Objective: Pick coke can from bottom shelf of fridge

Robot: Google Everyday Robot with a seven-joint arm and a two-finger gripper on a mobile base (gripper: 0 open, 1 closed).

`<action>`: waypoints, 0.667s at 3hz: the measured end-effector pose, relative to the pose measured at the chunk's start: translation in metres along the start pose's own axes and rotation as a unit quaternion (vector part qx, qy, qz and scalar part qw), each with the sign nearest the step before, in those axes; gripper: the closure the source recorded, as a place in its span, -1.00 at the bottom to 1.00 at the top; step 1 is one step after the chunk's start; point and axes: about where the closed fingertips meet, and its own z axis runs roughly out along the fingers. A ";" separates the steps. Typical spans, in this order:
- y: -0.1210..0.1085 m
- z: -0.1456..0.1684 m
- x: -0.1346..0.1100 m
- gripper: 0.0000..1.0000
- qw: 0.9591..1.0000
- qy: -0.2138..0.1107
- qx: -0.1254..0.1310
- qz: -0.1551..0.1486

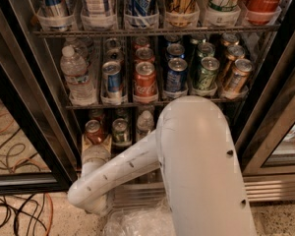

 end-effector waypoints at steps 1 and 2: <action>-0.001 0.004 -0.002 -0.30 1.000 -0.001 0.000 0.003; -0.001 0.007 -0.003 -0.30 1.000 -0.001 -0.001 0.005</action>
Offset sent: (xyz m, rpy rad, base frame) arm 0.0415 -0.0032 0.0055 0.0415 0.0010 -0.0044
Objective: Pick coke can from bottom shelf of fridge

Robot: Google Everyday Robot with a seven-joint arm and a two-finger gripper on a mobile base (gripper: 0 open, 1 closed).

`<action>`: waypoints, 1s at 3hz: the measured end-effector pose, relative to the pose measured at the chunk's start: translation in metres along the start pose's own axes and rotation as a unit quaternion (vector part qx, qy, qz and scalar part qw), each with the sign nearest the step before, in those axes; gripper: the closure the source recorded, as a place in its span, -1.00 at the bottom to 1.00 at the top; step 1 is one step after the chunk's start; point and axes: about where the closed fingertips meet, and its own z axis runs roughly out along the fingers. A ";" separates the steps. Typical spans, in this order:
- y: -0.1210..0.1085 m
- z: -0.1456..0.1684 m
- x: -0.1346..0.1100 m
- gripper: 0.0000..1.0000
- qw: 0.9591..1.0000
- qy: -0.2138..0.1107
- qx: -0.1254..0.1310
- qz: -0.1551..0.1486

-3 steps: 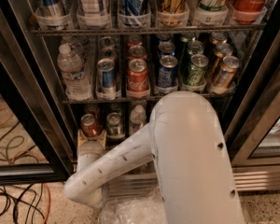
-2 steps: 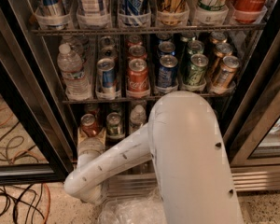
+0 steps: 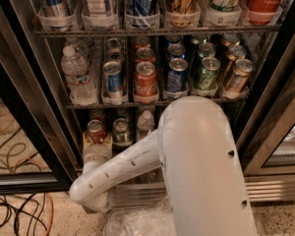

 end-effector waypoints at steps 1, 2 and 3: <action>-0.001 0.002 -0.001 -0.18 1.000 0.000 0.000 0.002; -0.001 0.002 -0.001 0.19 1.000 0.000 0.000 0.002; -0.001 0.002 -0.001 0.66 1.000 0.000 0.000 0.002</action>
Offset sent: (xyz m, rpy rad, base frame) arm 0.0023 -0.0008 0.0004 0.0037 0.0012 -0.0010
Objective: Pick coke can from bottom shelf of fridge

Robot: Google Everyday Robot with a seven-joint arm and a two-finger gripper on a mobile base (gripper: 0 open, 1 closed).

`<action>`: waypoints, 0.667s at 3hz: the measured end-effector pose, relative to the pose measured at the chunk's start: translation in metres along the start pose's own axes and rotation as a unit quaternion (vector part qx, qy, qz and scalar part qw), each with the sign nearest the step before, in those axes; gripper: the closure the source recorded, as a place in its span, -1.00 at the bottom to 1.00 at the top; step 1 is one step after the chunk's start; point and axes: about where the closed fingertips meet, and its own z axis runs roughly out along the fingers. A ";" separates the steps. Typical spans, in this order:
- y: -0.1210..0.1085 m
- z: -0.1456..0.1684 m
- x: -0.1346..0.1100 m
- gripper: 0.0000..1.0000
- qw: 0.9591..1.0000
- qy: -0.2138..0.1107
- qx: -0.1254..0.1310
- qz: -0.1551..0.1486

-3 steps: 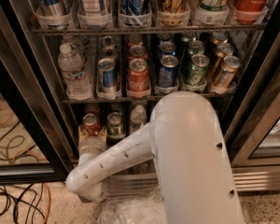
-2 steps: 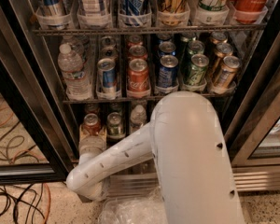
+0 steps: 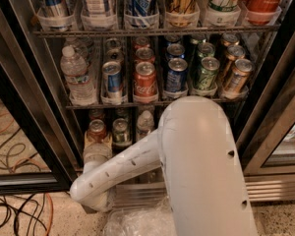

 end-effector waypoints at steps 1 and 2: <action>0.000 -0.008 -0.007 1.00 1.000 -0.015 -0.002 0.000; 0.004 -0.029 -0.028 1.00 0.999 -0.043 -0.018 -0.002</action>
Offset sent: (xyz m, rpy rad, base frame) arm -0.0446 -0.0096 0.0674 0.0160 -0.1761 0.0379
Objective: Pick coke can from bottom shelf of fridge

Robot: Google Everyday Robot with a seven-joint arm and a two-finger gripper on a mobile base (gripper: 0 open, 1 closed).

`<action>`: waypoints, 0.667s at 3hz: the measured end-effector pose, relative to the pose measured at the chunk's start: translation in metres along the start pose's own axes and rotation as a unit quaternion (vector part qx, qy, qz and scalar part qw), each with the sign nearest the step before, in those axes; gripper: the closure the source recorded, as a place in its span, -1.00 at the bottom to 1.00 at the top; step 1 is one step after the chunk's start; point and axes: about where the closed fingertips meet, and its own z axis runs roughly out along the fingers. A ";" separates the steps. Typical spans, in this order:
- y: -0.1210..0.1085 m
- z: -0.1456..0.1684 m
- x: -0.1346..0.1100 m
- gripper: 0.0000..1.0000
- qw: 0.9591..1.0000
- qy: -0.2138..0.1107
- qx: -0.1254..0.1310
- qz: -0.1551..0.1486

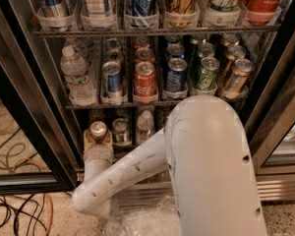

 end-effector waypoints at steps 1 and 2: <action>0.010 -0.024 -0.025 1.00 0.999 -0.017 -0.035 0.005; 0.020 -0.047 -0.047 1.00 0.996 -0.017 -0.086 0.013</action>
Offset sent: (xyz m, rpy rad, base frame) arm -0.0724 0.0103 0.0871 0.0962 -0.0680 0.3029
